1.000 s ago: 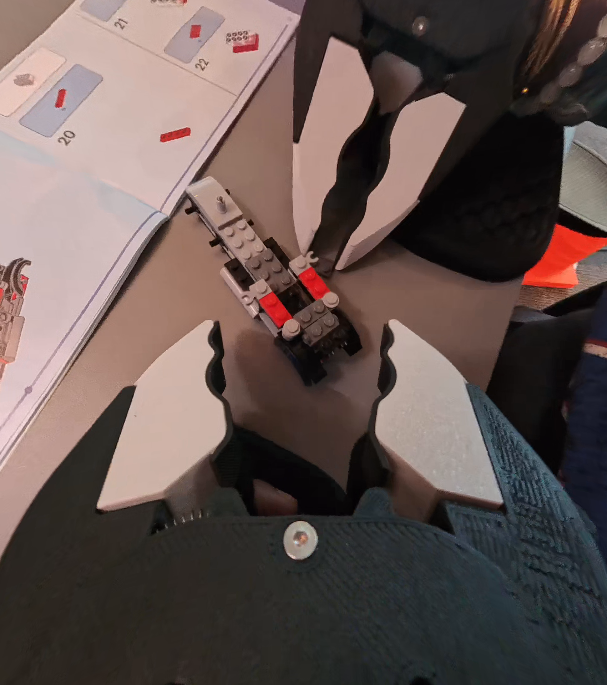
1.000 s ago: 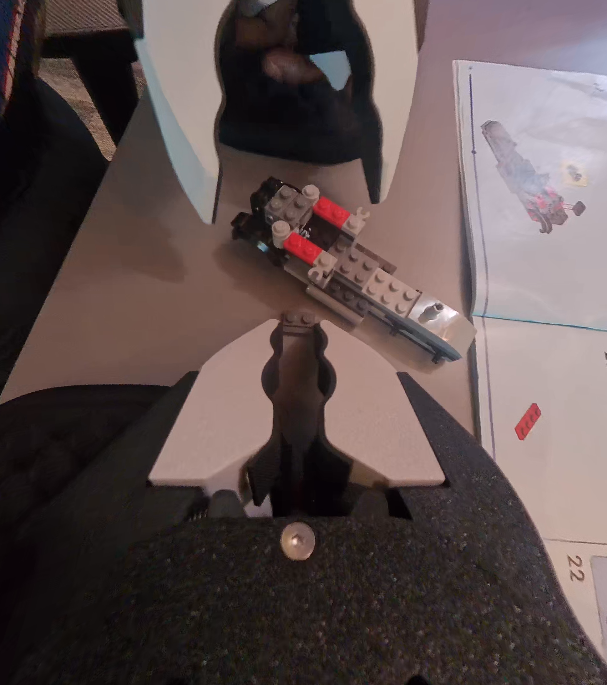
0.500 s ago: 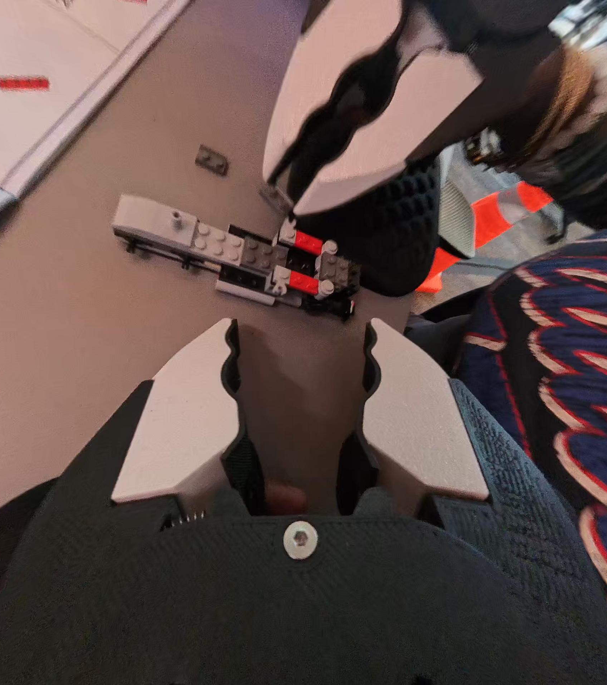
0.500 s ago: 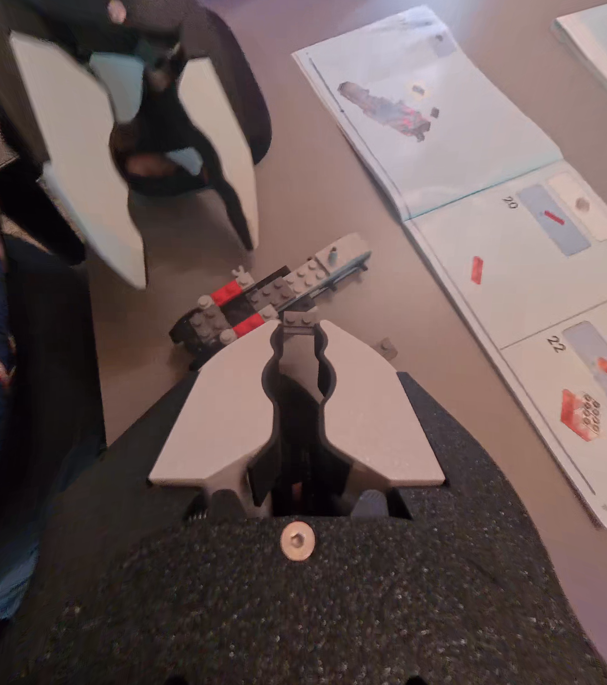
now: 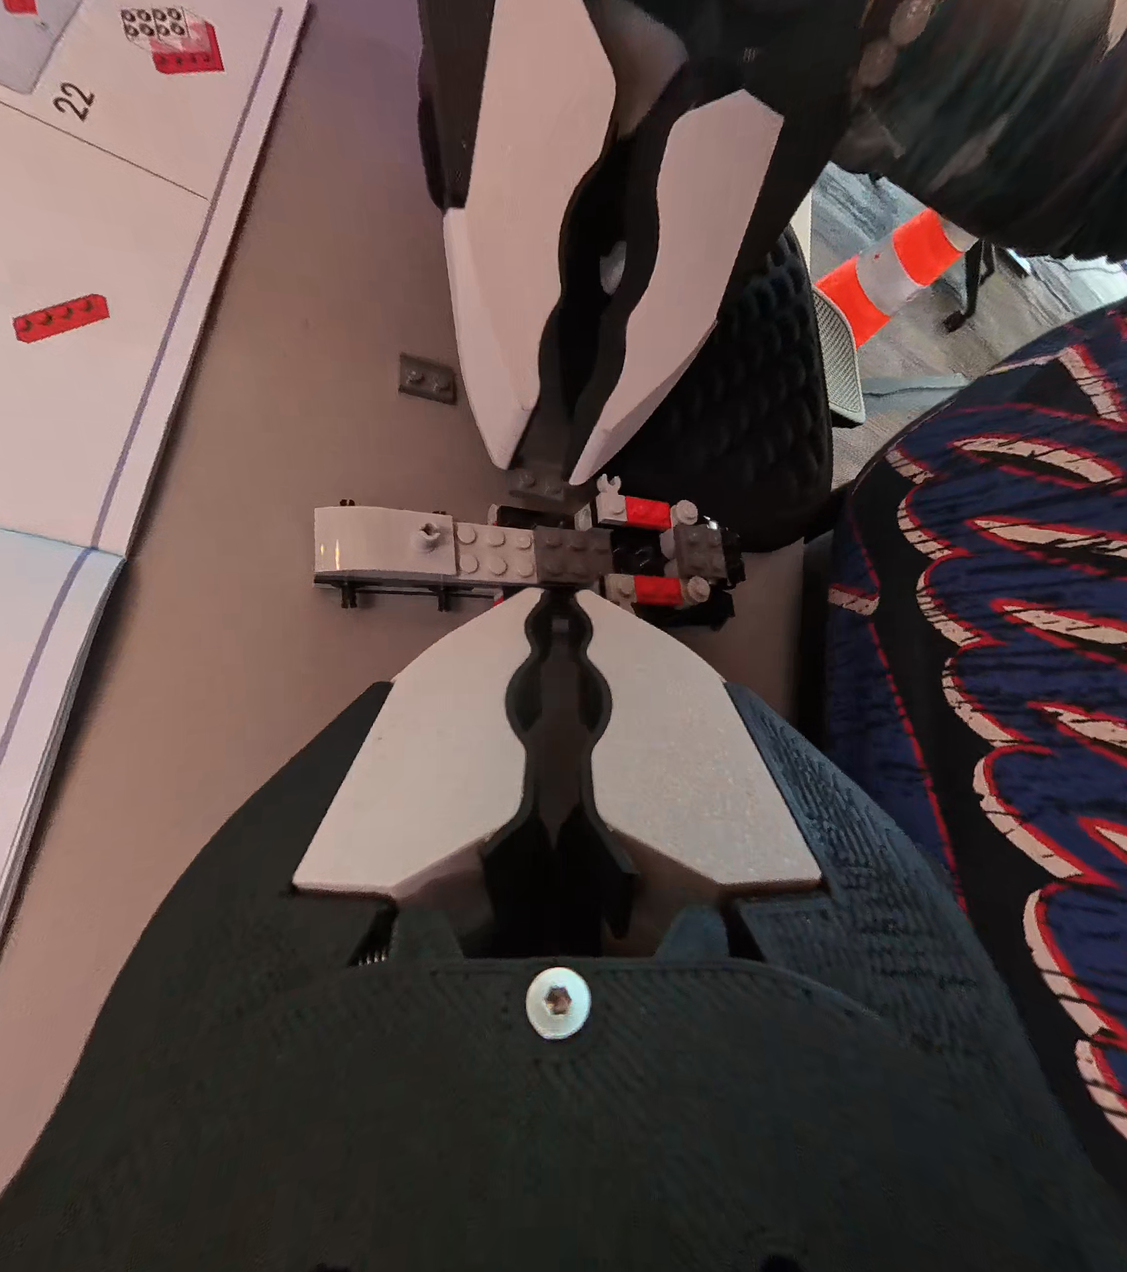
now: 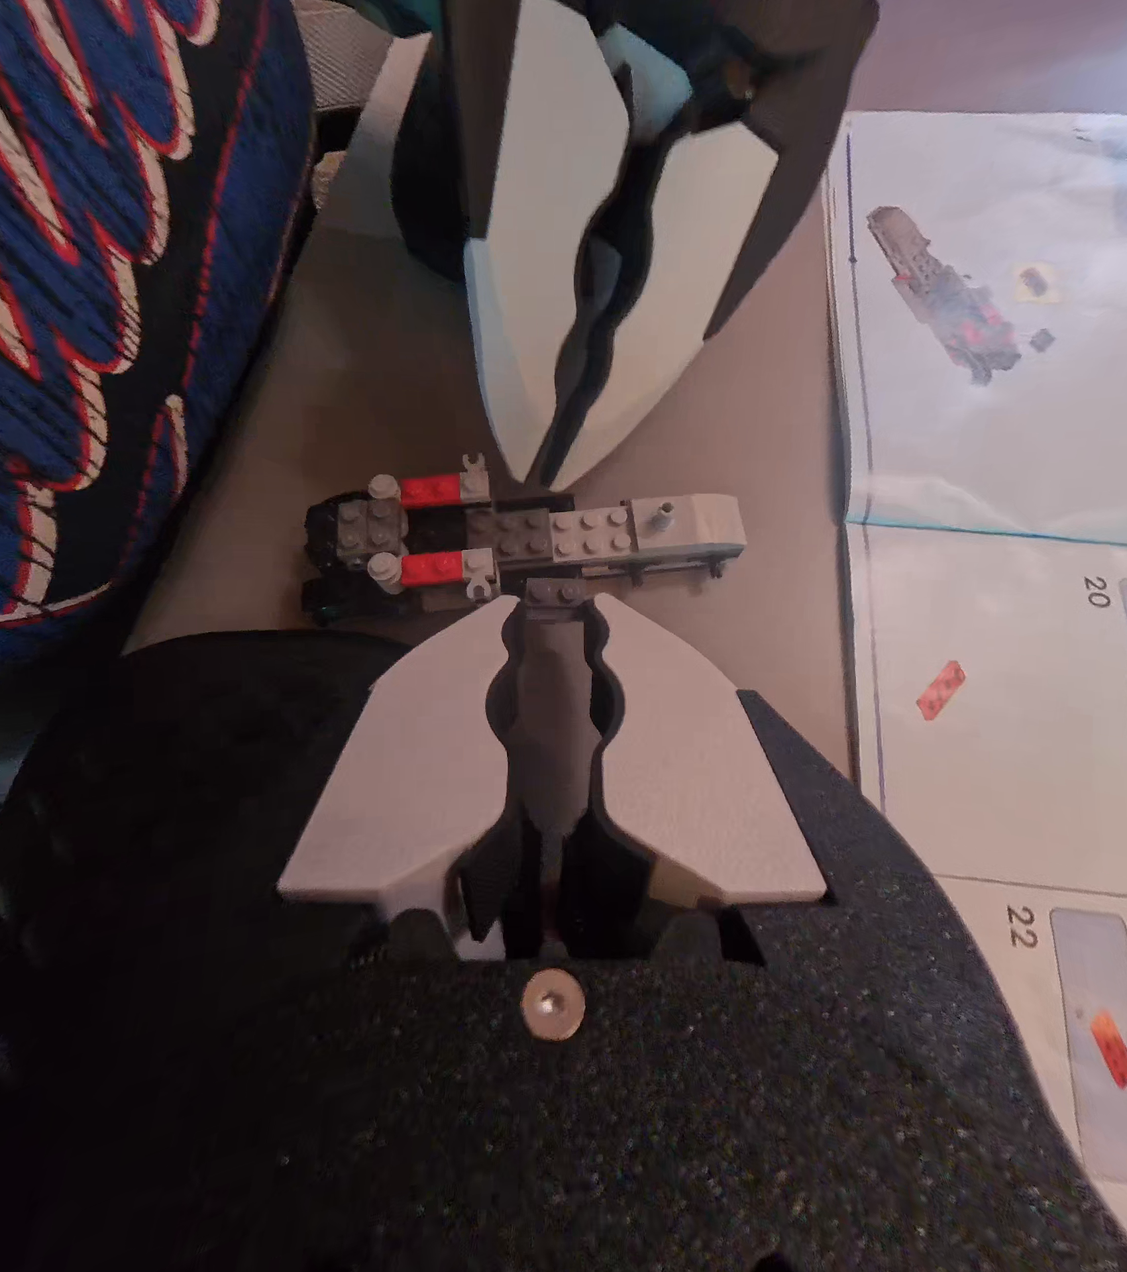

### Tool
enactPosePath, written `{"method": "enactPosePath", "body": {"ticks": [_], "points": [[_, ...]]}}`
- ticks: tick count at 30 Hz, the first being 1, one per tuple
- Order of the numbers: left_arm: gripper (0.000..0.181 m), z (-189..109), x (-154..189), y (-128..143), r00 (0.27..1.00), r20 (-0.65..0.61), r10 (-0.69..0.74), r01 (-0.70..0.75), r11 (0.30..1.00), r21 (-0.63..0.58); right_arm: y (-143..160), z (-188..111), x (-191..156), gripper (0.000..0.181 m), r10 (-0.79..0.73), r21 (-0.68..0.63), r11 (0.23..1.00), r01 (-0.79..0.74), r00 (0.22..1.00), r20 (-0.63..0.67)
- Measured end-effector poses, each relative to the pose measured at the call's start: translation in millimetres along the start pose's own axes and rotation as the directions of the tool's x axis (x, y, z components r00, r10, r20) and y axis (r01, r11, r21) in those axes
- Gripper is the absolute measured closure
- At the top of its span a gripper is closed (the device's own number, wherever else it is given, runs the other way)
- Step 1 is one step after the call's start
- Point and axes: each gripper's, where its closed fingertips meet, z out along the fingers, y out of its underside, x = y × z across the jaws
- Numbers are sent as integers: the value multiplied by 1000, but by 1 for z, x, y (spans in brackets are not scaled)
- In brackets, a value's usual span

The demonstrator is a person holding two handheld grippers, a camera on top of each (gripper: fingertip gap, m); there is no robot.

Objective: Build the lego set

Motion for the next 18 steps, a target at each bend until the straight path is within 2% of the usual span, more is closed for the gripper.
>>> {"method": "enactPosePath", "body": {"ticks": [4,9,18], "points": [[177,6,-2,2,1000,3,7,-7,999,-41,-1,2,-2,165,-59,1,998,59,998,32],[177,6,-3,1,1000,17,9,-8,999,-32,1,3,-6,165,-94,-43,994,97,993,69],[177,6,-3,1,1000,21,13,-13,1000,-28,3,4,-8,165,-7,-43,999,14,988,153]]}}
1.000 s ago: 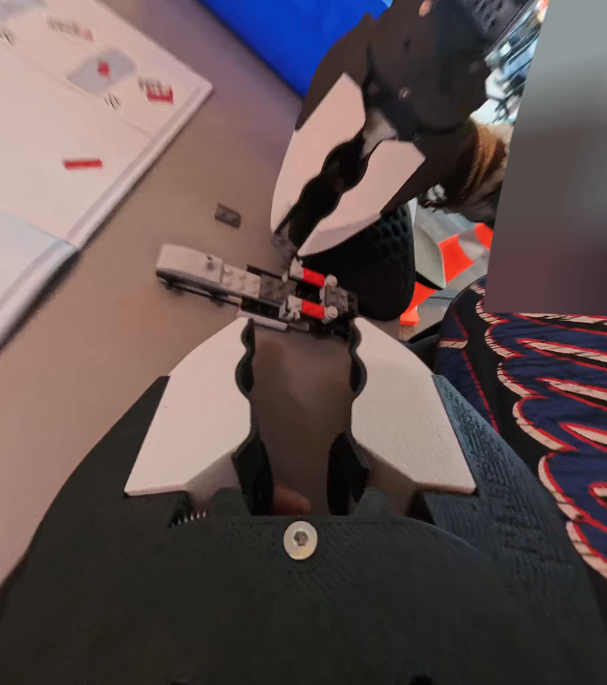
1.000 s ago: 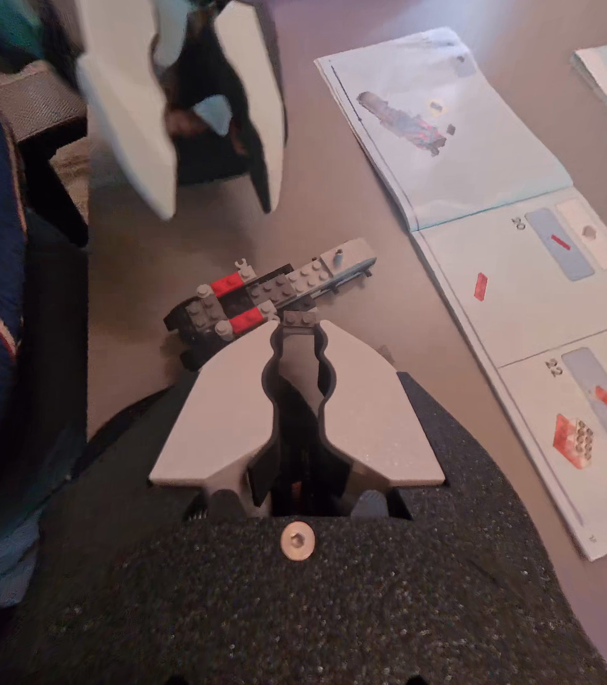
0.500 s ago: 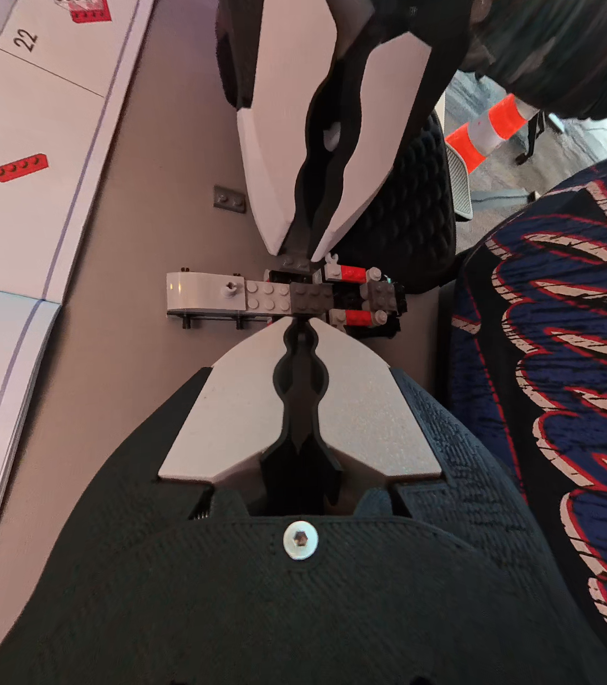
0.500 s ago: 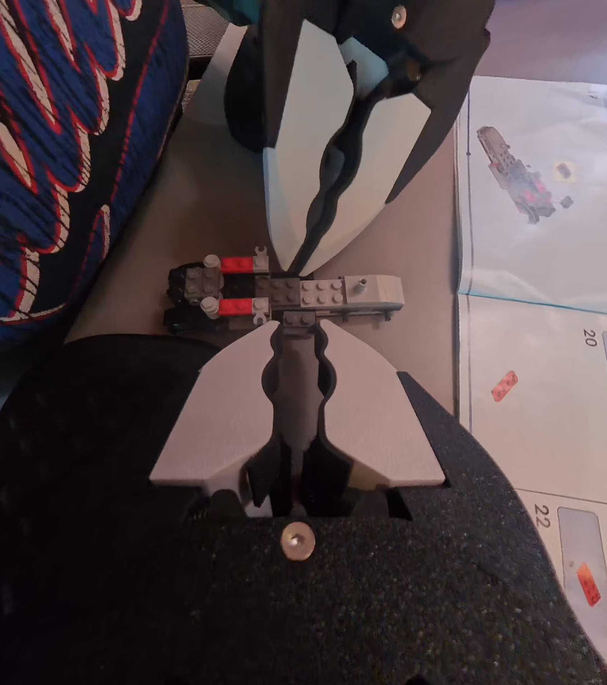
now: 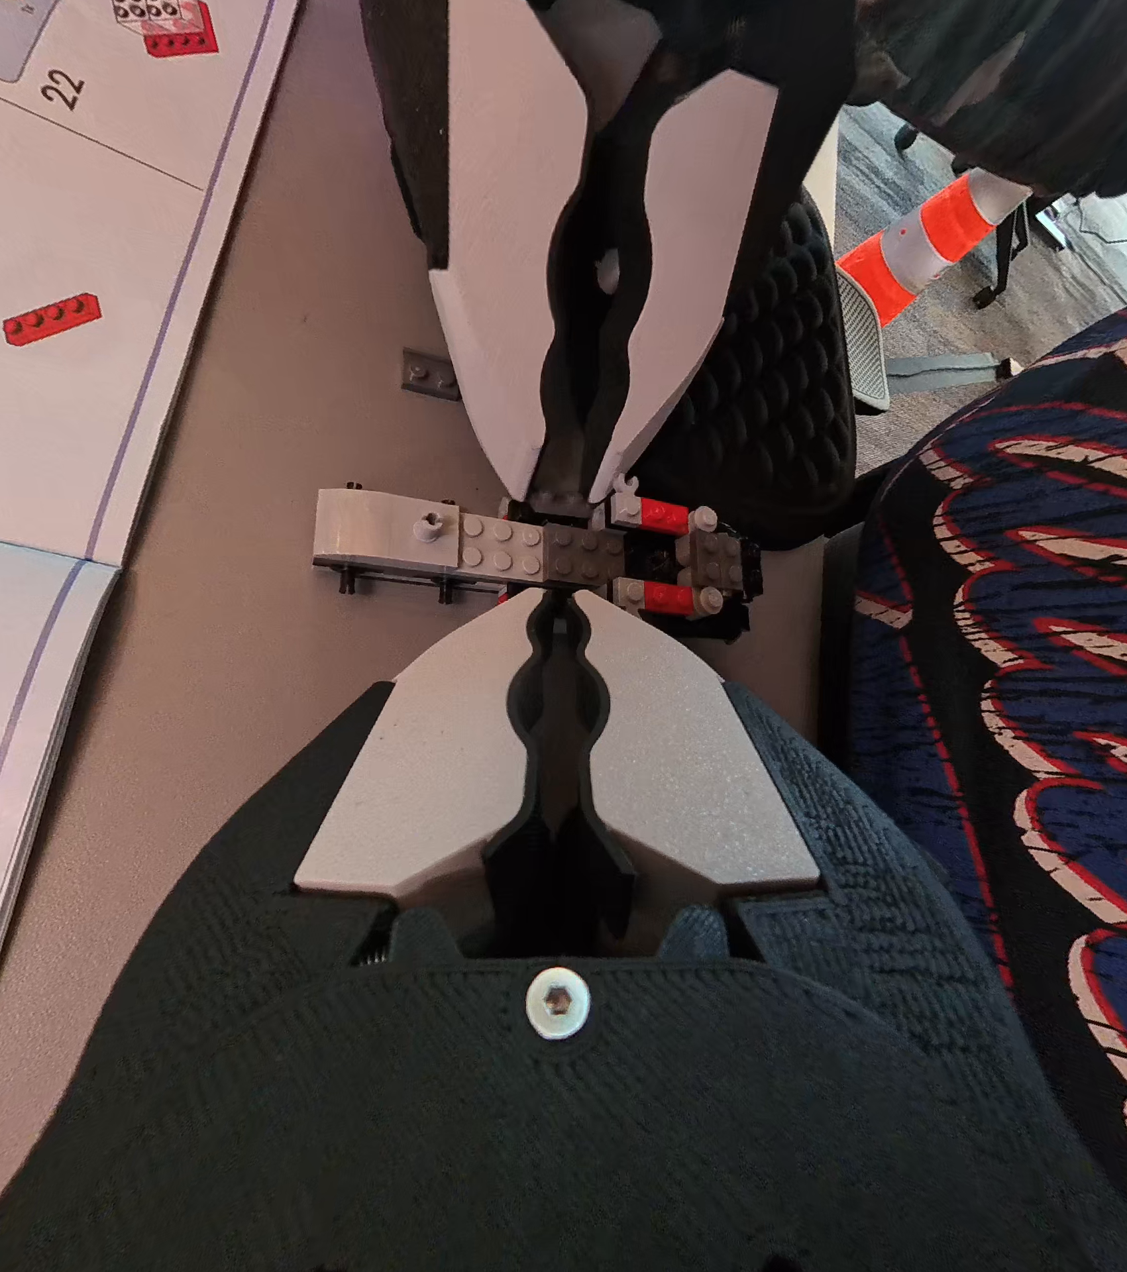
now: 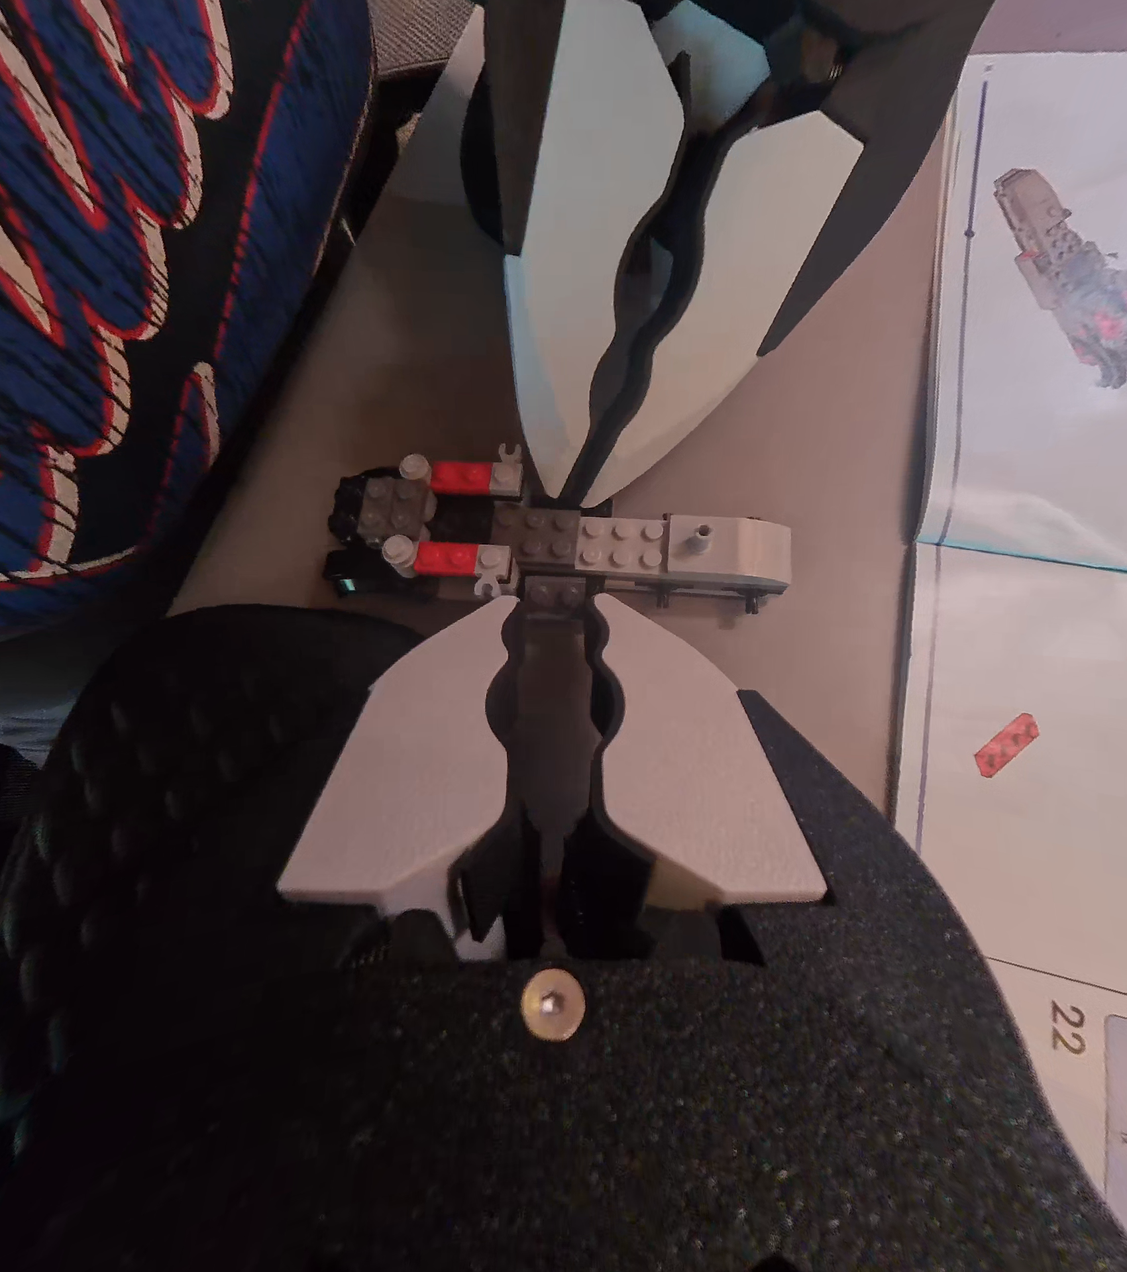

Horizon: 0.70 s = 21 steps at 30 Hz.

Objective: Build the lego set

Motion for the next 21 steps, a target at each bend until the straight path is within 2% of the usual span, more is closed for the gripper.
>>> {"method": "enactPosePath", "body": {"ticks": [8,11,15,18,21], "points": [[177,-1,0,-1,1000,-10,-10,10,1000,3,-5,-5,2,165,77,47,996,-80,994,77],[177,-5,-1,-8,1000,10,7,-8,999,50,-7,-7,4,165,68,7,998,-68,996,65],[176,-17,0,-29,985,73,154,-165,972,167,-9,-9,5,165,88,-49,995,-85,994,67],[177,-13,-7,-27,950,141,279,-293,951,94,-1,-6,7,165,87,-126,989,-78,994,66],[178,-7,-4,-27,946,112,305,-314,946,76,6,-6,5,165,60,-190,981,-44,995,78]]}}
